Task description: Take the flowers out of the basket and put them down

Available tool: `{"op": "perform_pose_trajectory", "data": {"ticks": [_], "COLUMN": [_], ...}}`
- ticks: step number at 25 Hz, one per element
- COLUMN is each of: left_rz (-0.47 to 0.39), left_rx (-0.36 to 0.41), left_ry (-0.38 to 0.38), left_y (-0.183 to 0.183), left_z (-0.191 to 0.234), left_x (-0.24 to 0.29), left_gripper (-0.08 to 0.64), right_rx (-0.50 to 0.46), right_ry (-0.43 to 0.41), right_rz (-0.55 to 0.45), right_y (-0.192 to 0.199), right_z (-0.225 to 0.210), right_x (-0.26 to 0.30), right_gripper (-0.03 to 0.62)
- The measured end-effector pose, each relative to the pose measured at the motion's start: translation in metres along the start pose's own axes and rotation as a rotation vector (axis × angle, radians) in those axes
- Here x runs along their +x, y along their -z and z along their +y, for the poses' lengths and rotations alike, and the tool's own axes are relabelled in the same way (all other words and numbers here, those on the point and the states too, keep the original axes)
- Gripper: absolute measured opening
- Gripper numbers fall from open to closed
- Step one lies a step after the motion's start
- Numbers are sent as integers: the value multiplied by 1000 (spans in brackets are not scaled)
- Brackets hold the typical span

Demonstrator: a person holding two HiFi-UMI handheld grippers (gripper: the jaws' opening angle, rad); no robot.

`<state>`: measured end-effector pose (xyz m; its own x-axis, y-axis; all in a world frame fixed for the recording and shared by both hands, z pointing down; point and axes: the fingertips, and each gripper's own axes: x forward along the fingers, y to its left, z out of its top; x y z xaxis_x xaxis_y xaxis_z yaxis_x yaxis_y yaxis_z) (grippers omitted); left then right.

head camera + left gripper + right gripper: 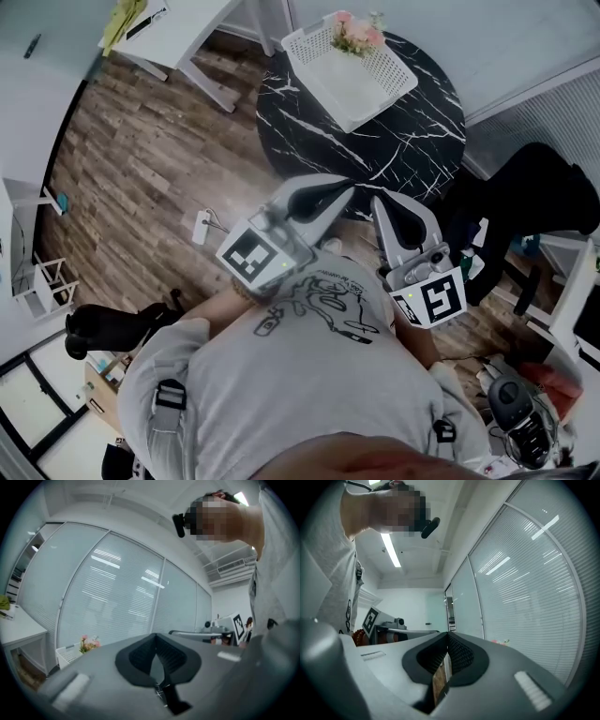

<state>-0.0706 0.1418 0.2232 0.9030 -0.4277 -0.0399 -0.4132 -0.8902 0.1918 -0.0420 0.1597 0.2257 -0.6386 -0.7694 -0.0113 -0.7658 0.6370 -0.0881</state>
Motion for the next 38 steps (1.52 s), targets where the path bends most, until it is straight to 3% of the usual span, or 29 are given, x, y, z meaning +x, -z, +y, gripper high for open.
{"op": "perform_pose_trajectory", "data": {"ticks": [25,38], "left_rz": [56,115], "left_rx": [-18,-21], "left_ry": [71,118], "left_y": [-12,4], "left_z": [192,258], "left_x": [60,79], "left_gripper": [3,3], "right_rx": [8,12], "right_ry": [66,121], "right_rz": [48,90], "right_y": [15,39], "right_z": [-104,-140], "right_x": [170,223], "right_gripper": [6,6]}}
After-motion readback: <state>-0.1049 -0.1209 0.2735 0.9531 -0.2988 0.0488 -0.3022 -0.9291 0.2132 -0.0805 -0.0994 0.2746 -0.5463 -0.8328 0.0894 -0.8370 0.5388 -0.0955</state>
